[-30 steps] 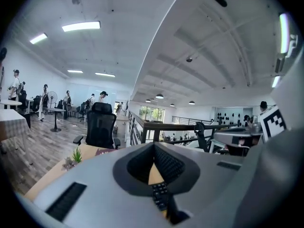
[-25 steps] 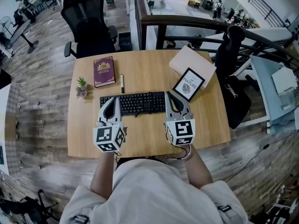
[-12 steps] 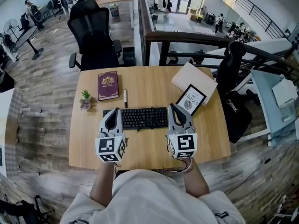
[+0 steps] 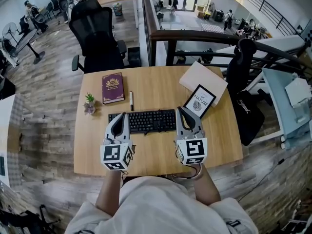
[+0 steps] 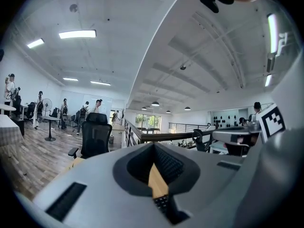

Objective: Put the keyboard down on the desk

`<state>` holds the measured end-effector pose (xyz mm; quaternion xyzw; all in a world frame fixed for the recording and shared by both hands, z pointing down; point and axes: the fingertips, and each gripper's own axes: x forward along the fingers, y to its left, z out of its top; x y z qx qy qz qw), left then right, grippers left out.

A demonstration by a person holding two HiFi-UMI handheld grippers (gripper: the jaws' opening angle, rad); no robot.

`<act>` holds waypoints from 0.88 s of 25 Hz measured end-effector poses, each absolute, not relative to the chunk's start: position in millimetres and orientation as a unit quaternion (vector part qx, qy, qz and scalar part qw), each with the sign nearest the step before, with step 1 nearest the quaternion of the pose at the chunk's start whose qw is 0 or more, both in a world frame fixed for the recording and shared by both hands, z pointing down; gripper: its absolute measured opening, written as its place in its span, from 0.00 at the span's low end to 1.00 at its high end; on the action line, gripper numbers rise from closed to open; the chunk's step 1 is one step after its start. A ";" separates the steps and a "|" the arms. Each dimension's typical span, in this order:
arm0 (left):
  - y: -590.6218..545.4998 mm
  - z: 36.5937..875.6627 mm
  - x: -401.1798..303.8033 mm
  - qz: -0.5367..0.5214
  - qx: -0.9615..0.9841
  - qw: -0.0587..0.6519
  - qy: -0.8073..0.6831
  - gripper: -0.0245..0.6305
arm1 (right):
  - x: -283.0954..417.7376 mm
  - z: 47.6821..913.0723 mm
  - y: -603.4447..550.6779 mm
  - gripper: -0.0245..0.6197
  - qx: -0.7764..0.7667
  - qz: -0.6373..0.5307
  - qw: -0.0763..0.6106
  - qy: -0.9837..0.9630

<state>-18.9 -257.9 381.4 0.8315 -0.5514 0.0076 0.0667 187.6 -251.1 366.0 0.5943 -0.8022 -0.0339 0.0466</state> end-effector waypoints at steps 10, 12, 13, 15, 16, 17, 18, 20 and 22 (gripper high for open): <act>-252.9 384.5 -25.7 0.015 0.826 0.067 -0.559 0.05 | 178.6 372.8 -246.8 0.04 0.586 -0.031 0.059 -0.808; -252.6 384.4 -25.5 0.015 0.827 0.066 -0.559 0.05 | 176.4 374.3 -246.9 0.04 0.582 -0.030 0.062 -0.810; -252.7 384.2 -25.4 0.015 0.827 0.065 -0.558 0.05 | 175.8 374.6 -247.2 0.04 0.582 -0.028 0.063 -0.810; -253.3 383.2 -25.8 0.015 0.827 0.065 -0.558 0.05 | 175.2 374.3 -248.2 0.04 0.581 -0.025 0.062 -0.811; -253.9 382.6 -26.4 0.016 0.828 0.064 -0.557 0.05 | 174.8 373.8 -248.8 0.04 0.581 -0.024 0.061 -0.811; -254.7 382.2 -27.0 0.016 0.828 0.064 -0.557 0.05 | 174.4 373.4 -249.4 0.04 0.581 -0.024 0.061 -0.811; -255.7 381.8 -27.8 0.016 0.828 0.063 -0.558 0.05 | 174.0 373.2 -250.1 0.04 0.580 -0.024 0.060 -0.812; -257.1 381.0 -29.0 0.016 0.827 0.063 -0.558 0.05 | 172.9 372.9 -250.6 0.04 0.580 -0.024 0.061 -0.812; -257.9 381.3 -28.4 0.016 0.828 0.064 -0.557 0.05 | 172.4 372.4 -250.2 0.04 0.580 -0.024 0.060 -0.812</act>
